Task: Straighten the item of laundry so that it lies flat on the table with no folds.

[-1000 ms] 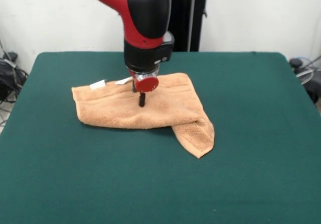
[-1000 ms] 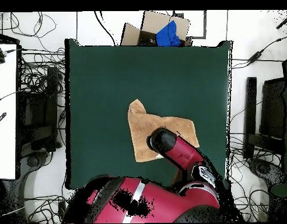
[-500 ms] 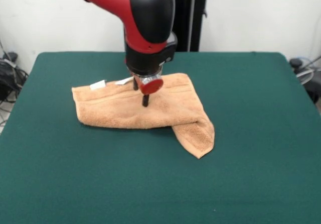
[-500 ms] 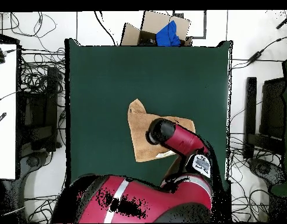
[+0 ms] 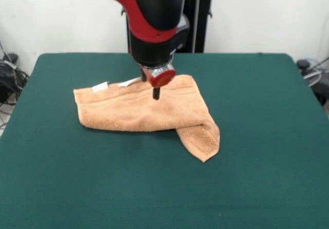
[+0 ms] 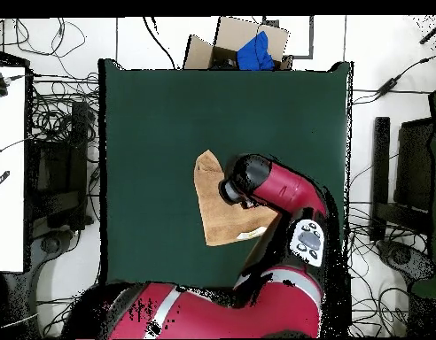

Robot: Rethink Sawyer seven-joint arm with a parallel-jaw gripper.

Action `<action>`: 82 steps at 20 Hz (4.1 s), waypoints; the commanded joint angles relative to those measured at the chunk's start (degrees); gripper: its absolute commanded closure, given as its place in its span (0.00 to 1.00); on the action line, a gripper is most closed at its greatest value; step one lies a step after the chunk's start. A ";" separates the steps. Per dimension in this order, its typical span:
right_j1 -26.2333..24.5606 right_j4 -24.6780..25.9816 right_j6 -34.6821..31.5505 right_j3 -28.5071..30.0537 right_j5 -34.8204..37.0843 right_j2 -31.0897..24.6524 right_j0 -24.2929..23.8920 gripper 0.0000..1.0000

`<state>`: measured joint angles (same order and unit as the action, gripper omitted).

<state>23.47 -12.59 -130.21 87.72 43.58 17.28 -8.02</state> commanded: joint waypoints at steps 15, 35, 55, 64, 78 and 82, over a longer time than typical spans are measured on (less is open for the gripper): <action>-3.84 3.50 -3.91 -22.70 12.81 -2.05 -0.31 0.00; -16.30 0.99 -6.78 -47.44 24.91 -3.22 -1.48 0.00; -20.28 -1.59 -7.90 -53.23 27.37 -4.27 -0.04 0.00; -20.73 -2.18 -9.41 -56.15 31.00 -3.09 -0.02 0.00; -18.41 -3.53 -14.32 -55.37 38.46 -2.75 1.89 0.00; -17.63 -4.99 -15.96 -52.89 37.57 -3.33 3.00 0.00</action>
<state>3.75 -15.16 -130.21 25.42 78.61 17.56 -7.31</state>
